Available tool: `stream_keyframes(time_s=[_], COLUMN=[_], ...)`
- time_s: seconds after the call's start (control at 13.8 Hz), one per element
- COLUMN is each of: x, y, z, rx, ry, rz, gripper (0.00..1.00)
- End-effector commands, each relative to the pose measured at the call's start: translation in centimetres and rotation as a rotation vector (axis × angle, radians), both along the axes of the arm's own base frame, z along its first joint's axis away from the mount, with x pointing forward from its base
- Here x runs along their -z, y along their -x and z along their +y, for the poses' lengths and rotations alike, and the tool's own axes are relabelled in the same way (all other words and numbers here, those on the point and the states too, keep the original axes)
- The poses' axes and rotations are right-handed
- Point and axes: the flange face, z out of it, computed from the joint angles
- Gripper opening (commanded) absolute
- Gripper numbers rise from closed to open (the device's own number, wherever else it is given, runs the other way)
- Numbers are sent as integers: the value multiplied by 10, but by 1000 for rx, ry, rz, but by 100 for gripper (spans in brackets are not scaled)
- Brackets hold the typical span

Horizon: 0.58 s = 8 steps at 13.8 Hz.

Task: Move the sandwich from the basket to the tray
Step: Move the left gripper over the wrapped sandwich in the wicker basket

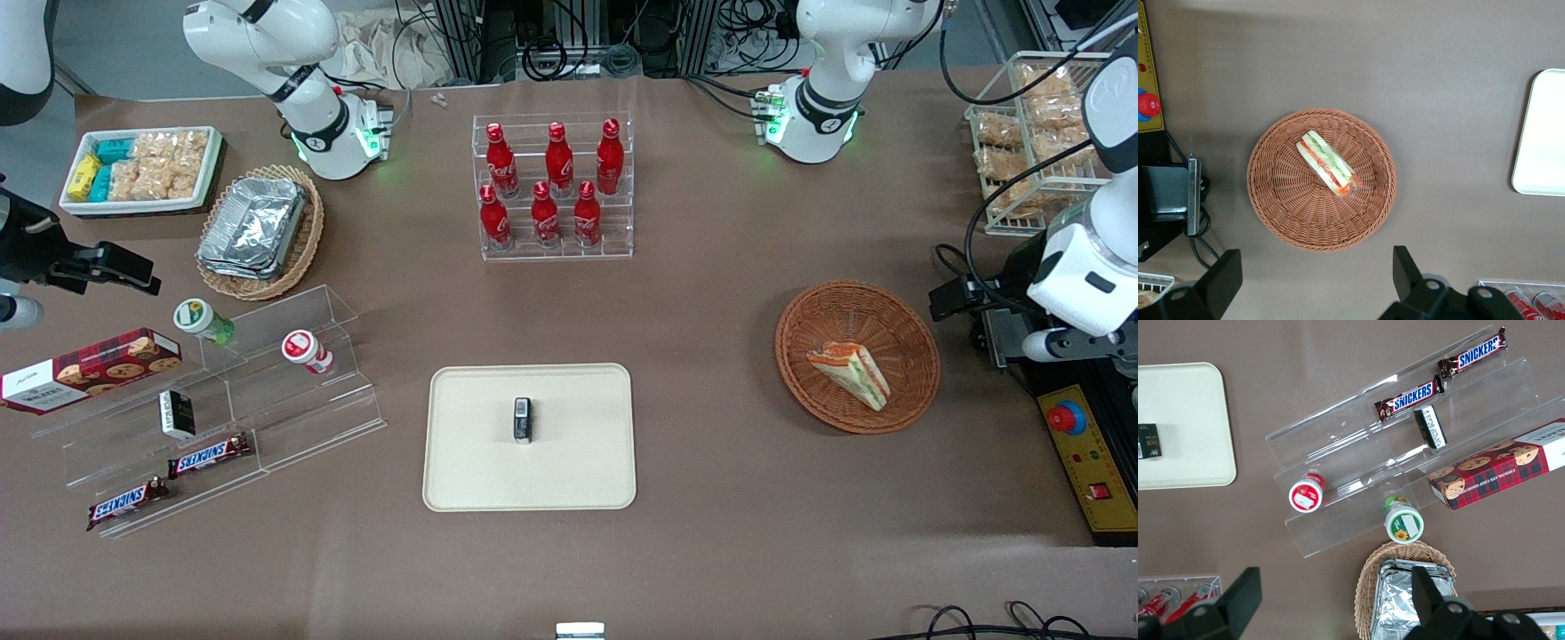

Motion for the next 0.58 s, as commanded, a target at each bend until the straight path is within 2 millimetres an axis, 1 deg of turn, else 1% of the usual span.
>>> stream_keyframes(time_s=[0.0, 0.36, 0.43, 0.51], x=[-5, -5, -3, 4], y=[-3, -4, -4, -5], z=[1, 4, 4, 4], rx=[12, 4, 6, 2], ry=[6, 5, 3, 0], rz=[-2, -4, 1, 14], gripper=[100, 100, 100, 100])
